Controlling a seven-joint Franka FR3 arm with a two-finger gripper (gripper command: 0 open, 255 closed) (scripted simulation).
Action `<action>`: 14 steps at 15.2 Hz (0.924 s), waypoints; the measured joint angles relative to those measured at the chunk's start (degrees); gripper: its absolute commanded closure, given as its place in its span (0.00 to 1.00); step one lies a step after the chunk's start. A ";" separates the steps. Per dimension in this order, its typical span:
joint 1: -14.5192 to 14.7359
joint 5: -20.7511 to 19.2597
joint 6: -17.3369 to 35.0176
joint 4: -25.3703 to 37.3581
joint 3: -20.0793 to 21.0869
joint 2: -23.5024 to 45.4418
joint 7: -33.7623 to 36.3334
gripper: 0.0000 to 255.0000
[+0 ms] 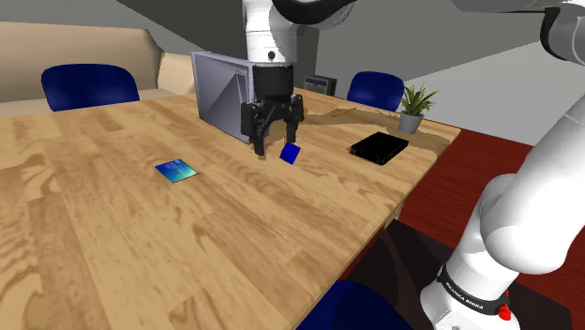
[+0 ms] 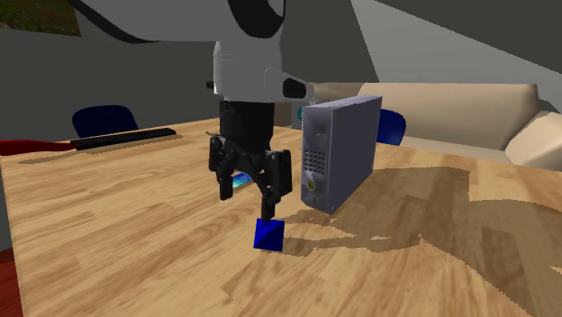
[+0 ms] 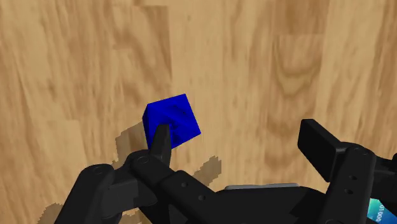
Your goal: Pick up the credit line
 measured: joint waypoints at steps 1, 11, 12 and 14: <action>0.39 -0.53 -0.05 2.52 0.91 2.63 1.56 0.00; 8.12 -8.32 -7.87 33.14 5.69 28.02 14.62 0.00; 9.31 -9.17 -8.71 36.38 5.77 30.62 15.56 0.00; 11.89 -10.79 -11.47 43.78 5.79 35.60 17.21 0.00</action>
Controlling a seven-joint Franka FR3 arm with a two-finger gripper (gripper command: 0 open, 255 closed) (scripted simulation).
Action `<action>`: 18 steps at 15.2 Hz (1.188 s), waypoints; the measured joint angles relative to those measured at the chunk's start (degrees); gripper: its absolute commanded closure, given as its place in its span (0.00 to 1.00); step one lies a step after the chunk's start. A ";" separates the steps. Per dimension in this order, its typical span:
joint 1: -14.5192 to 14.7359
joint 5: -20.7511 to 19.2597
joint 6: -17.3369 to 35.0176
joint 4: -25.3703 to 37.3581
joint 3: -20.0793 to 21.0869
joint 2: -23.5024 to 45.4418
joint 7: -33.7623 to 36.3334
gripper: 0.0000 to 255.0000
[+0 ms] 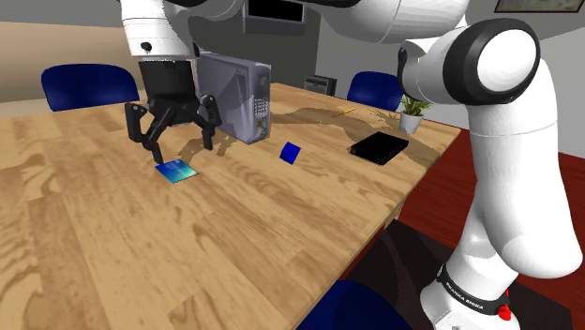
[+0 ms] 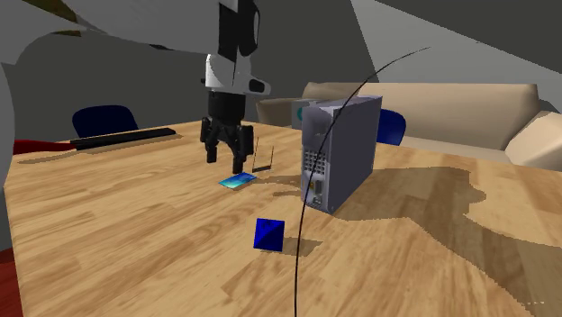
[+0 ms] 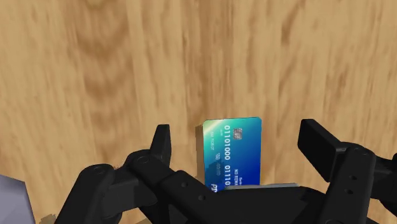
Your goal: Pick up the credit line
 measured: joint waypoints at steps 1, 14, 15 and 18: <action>0.58 -0.35 -0.17 1.20 -0.04 1.08 0.40 0.00; -0.49 0.11 5.96 -5.97 -0.07 -0.07 0.18 1.00; -0.47 0.10 5.91 -5.91 -0.07 -0.03 0.18 1.00; -0.47 0.10 5.86 -5.85 -0.07 0.01 0.17 1.00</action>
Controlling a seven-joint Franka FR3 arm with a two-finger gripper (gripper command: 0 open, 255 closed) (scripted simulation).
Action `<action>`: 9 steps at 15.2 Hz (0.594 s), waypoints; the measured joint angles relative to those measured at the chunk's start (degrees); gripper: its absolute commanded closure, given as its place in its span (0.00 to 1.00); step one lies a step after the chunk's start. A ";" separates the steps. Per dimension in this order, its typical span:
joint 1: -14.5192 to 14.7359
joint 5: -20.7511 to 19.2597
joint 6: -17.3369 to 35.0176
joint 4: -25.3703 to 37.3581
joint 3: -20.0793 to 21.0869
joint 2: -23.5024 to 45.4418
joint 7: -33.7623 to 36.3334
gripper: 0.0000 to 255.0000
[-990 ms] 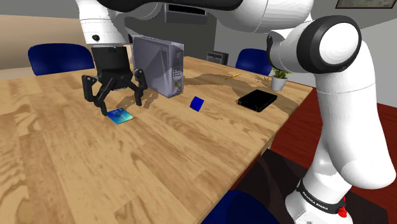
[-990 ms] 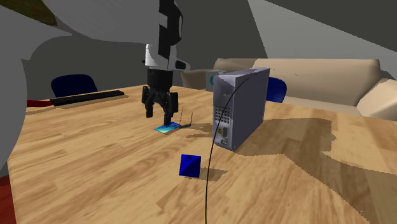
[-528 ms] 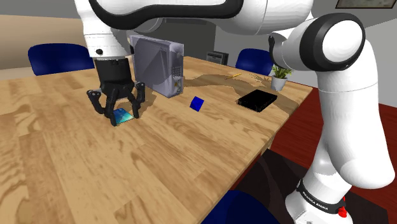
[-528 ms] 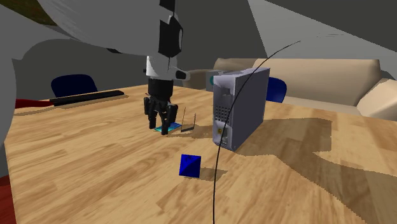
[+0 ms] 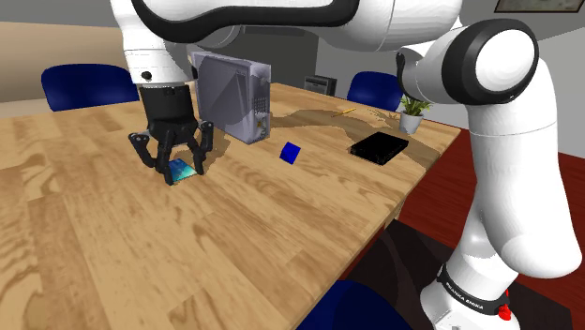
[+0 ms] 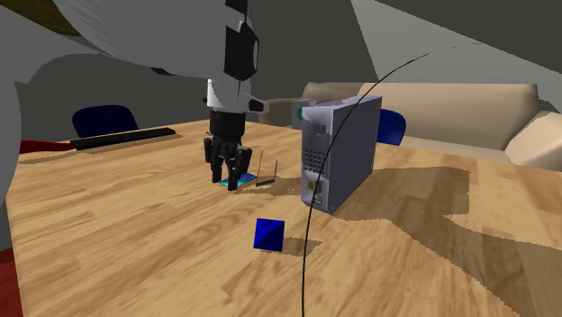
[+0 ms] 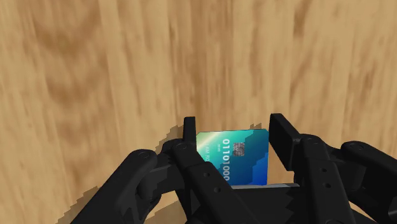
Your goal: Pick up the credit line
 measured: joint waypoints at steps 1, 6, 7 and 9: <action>-0.01 0.00 0.04 -0.05 0.00 -0.03 0.00 1.00; 0.88 -0.37 -3.53 4.49 0.03 1.04 0.41 1.00; 1.15 -0.55 -4.53 5.96 0.01 1.50 0.46 1.00; 1.59 -0.80 -6.47 8.56 -0.03 2.16 0.54 1.00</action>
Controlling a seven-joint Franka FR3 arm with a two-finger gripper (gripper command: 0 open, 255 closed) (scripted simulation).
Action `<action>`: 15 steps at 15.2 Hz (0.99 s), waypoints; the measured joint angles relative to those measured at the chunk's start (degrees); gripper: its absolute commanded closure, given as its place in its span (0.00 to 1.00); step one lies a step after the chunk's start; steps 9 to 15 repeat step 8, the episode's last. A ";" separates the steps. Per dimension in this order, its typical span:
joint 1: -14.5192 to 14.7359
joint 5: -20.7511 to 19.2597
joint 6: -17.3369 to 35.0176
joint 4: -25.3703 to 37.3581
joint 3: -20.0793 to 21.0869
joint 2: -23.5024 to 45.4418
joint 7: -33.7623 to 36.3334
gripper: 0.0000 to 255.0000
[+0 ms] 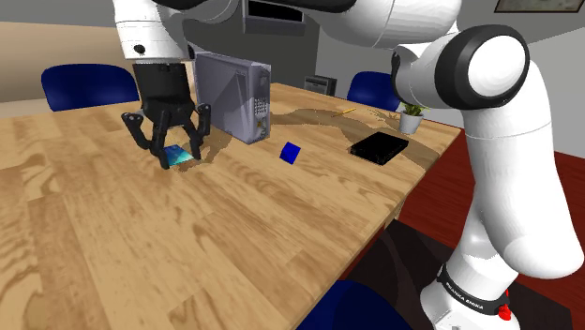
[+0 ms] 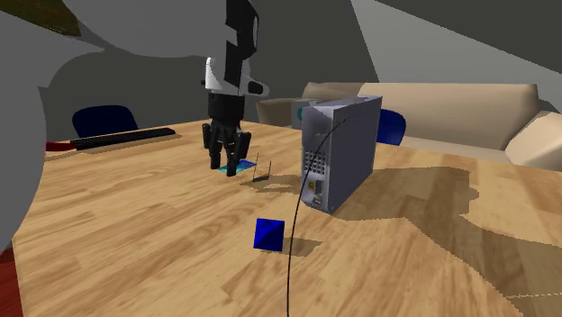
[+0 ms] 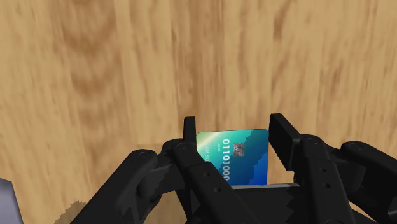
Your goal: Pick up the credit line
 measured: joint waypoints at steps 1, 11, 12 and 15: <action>0.31 -0.19 -1.09 1.59 -0.03 0.50 0.06 1.00; 3.11 -1.68 -8.75 13.21 -0.31 4.34 0.65 1.00; 3.11 -1.68 -8.75 13.21 -0.31 4.34 0.65 1.00; 3.11 -1.68 -8.75 13.21 -0.31 4.34 0.65 1.00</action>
